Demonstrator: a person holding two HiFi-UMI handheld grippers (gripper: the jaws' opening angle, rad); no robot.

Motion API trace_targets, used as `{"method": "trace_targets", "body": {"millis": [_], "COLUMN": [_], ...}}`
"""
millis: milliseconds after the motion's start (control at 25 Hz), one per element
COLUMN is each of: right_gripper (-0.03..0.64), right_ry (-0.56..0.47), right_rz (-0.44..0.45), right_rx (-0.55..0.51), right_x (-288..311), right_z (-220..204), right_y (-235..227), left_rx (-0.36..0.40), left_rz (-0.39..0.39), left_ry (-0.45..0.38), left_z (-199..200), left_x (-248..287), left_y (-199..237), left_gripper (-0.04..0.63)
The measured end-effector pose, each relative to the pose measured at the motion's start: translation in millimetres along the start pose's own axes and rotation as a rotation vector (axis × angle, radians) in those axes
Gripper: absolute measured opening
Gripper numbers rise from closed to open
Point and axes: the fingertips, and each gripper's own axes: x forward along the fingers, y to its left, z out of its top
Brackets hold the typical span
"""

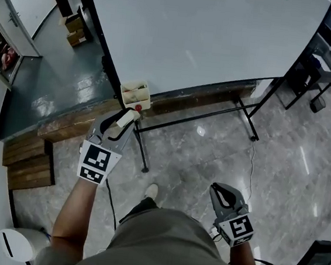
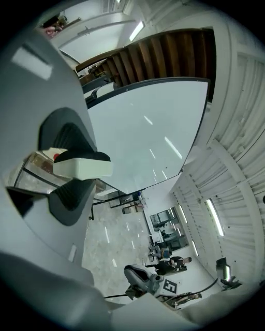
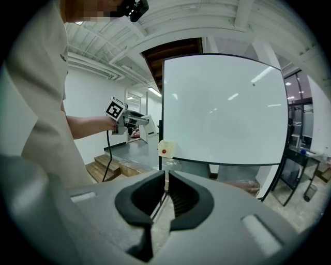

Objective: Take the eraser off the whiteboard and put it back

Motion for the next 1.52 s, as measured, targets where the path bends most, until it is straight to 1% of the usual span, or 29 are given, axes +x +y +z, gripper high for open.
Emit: {"method": "trace_targets", "body": {"millis": [280,480,720,840,1000,1120,1200,1280,1400,1520], "right_gripper": [0.012,0.012,0.012,0.012,0.012,0.012,0.012,0.012,0.012,0.012], "right_ry": [-0.023,-0.025,-0.01,0.007,0.032,-0.003,-0.011,0.007,0.018,0.01], "right_rz": [0.101,0.153,0.205,0.23,0.264,0.276,0.286,0.295,0.304,0.297], "right_rx": [-0.06,-0.078,-0.096,-0.088,-0.104,-0.118,-0.116,-0.117,-0.12,-0.109], "right_x": [-19.9,-42.7,-60.5,-65.1,-66.8,-65.9,-66.0,-67.0,-67.9,-67.4], "right_z": [-8.7,-18.0,-37.1,-44.5,-45.1,-42.4,-42.8,-45.7,-46.2,-47.7], "right_y": [19.9,36.8,51.6,58.3,69.2,67.3,67.7,70.3,74.1,72.2], "left_rx": [-0.02,-0.068,-0.13,-0.154,-0.153,-0.175,-0.169,-0.155,-0.185,-0.194], "left_rz": [0.068,0.102,0.115,0.115,0.118,0.125,0.13,0.133,0.13,0.115], "left_ry": [-0.019,-0.042,-0.043,-0.034,-0.02,-0.005,-0.003,-0.008,-0.007,-0.013], "left_z": [15.5,23.5,20.3,15.3,13.2,16.6,16.9,15.1,17.1,17.1], "left_x": [-81.9,-131.7,-174.7,-189.0,-203.0,-208.3,-210.2,-211.8,-213.3,-211.8], "left_y": [-39.4,-72.3,-113.6,-132.4,-146.6,-154.5,-157.6,-159.3,-160.8,-160.0], "left_gripper": [0.163,0.163,0.163,0.163,0.163,0.161,0.161,0.161,0.161,0.161]}}
